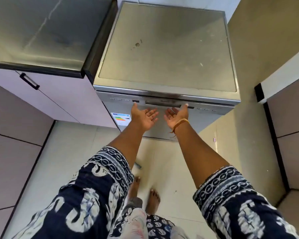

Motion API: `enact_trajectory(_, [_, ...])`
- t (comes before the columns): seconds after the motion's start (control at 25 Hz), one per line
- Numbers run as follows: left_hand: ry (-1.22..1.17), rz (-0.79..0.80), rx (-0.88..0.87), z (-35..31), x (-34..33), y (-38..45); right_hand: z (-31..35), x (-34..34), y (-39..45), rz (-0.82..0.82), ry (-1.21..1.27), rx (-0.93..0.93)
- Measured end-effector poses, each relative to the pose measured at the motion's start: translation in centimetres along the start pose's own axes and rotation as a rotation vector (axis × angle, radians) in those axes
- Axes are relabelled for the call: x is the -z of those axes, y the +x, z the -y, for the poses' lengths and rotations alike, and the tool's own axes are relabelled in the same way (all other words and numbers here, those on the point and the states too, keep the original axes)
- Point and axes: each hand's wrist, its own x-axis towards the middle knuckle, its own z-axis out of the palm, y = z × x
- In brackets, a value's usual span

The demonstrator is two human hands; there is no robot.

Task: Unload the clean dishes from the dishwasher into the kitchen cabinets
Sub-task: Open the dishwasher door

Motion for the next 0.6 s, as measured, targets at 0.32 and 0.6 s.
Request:
enact_trajectory(0.32, [-0.235,-0.004,-0.008,-1.9,-1.9,4.5,1.4,-1.6,4.5,-0.005,0.438,0.0])
enact_trajectory(0.6, [-0.311,0.017,-0.017,-1.4,-2.3,6.2,0.6,-2.9,5.3,0.007,0.523,0.011])
